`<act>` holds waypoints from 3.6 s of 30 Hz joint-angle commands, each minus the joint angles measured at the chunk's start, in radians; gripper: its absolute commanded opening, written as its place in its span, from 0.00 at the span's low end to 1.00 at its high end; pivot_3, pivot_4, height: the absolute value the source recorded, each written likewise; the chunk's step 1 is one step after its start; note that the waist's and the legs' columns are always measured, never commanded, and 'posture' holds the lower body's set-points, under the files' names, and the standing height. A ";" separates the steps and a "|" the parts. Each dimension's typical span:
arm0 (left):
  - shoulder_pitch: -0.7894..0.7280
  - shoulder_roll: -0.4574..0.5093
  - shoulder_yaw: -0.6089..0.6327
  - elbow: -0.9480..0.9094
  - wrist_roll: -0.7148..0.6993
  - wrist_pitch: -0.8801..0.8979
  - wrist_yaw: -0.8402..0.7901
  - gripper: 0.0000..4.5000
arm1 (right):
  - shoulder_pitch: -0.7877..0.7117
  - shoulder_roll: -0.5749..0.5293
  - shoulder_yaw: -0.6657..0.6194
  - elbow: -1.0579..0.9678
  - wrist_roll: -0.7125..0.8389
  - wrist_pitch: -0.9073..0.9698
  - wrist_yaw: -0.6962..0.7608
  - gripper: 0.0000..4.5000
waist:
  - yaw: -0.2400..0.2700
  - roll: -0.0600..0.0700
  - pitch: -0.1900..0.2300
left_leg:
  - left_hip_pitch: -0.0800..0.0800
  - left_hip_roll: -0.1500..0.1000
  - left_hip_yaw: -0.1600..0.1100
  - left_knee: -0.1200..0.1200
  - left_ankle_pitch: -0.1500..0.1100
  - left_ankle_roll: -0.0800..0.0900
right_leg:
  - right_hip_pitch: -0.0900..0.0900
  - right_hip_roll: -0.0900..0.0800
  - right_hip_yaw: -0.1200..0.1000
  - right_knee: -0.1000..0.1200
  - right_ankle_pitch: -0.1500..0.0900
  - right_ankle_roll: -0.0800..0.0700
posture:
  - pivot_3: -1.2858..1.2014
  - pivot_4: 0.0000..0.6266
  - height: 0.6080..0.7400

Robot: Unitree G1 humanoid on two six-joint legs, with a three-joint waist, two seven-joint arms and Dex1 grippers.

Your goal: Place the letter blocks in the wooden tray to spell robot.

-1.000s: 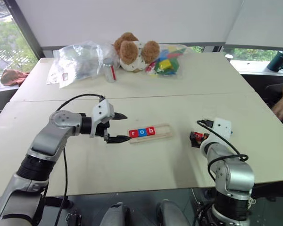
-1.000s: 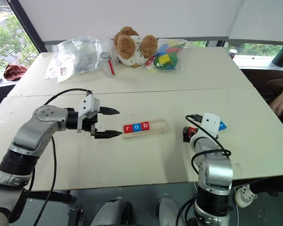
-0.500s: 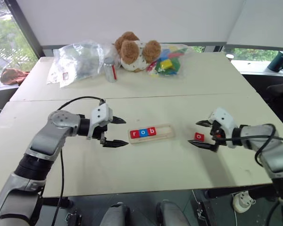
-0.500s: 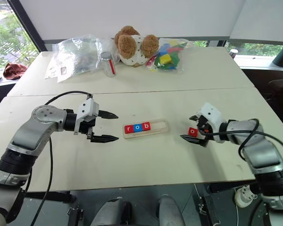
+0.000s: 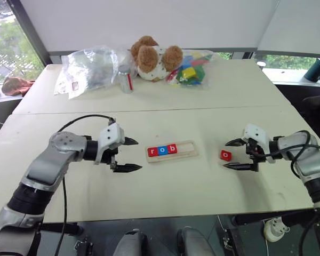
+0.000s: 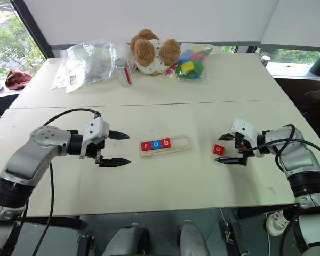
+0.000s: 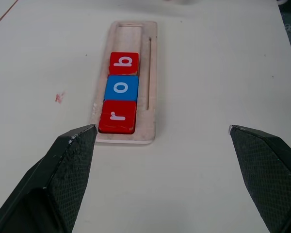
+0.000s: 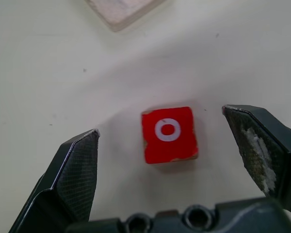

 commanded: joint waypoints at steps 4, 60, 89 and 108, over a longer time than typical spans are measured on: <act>-0.014 0.015 0.035 -0.041 -0.015 0.015 0.017 1.00 | -0.063 0.018 0.013 0.124 -0.040 -0.055 0.016 0.59 | 0.000 0.000 0.000 | 0.000 0.000 0.000 0.000 0.000 0.000 | 0.000 -0.001 0.000 0.000 0.000 0.000 | 0.52 0.24 1.00; 0.056 0.016 0.042 -0.063 -0.005 0.006 0.104 1.00 | -0.527 0.441 0.236 0.425 -0.251 -0.168 0.159 0.24 | -0.008 0.001 0.001 | -0.002 -0.002 -0.001 -0.001 0.004 -0.008 | -0.004 -0.001 -0.001 0.000 0.000 0.000 | 0.52 0.24 1.00; 0.033 0.011 0.052 -0.056 -0.029 0.006 0.090 1.00 | -0.504 0.272 0.028 0.210 -0.209 0.129 -0.195 1.00 | 0.000 0.001 0.001 | -0.004 -0.002 -0.001 -0.001 0.004 -0.008 | -0.004 -0.003 -0.001 0.000 0.000 0.000 | 0.52 0.24 1.00; -0.117 -0.166 -0.052 0.018 -0.058 0.011 0.060 1.00 | 0.147 0.713 -0.548 -1.001 -0.302 1.097 -1.264 1.00 | -0.008 0.002 -0.001 | -0.011 -0.002 -0.001 0.001 0.004 -0.006 | -0.016 0.001 0.002 0.013 0.000 0.000 | 0.52 0.24 1.00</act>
